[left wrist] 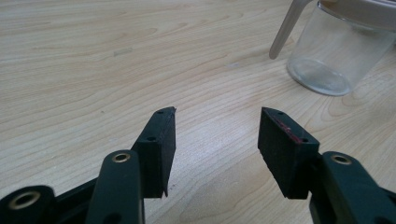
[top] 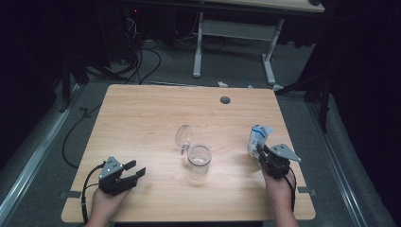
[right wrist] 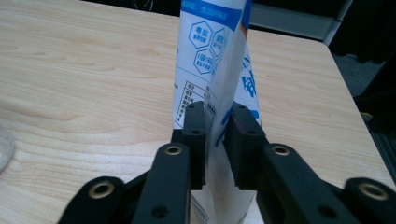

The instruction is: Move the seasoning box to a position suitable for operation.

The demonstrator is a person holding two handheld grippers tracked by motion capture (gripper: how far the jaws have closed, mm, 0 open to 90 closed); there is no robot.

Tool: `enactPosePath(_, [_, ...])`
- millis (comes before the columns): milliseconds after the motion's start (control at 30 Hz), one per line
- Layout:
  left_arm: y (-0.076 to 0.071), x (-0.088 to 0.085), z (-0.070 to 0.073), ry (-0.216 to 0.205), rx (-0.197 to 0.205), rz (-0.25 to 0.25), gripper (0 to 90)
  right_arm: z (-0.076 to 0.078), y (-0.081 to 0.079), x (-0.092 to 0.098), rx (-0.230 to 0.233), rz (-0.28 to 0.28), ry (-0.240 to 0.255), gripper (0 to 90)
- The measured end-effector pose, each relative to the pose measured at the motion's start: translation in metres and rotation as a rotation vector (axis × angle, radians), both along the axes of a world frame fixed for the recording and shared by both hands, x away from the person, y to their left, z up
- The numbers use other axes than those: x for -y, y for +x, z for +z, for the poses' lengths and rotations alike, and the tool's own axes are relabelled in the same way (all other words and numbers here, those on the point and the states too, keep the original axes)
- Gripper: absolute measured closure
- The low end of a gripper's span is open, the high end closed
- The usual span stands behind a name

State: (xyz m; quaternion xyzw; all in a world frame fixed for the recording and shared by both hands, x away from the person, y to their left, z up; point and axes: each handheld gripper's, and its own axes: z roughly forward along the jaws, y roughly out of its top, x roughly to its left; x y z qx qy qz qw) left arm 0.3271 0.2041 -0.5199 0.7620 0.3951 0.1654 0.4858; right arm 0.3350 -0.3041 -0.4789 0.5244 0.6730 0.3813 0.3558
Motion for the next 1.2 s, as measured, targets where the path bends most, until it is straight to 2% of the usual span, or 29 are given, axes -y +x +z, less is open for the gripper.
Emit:
enactPosePath(233, [0.000, 0.000, -0.001, -0.002, 0.003, -0.004, 47.2, 0.005, 0.002, -0.001, -0.029, -0.005, -0.016, 84.5])
enactPosePath(533, [0.001, 0.002, -0.002, -0.003, 0.013, -0.017, 47.1, 0.012, 0.006, 0.001, -0.061, 0.045, -0.010, 89.4])
enactPosePath(600, [0.000, 0.002, -0.002, -0.004, 0.018, -0.020, 47.1, 0.015, 0.005, 0.000, -0.065, 0.058, -0.021, 89.5])
enactPosePath(1200, [0.000, 0.001, -0.002, -0.019, 0.036, -0.021, 46.8, 0.028, -0.007, -0.010, -0.078, 0.159, 0.071, 89.8])
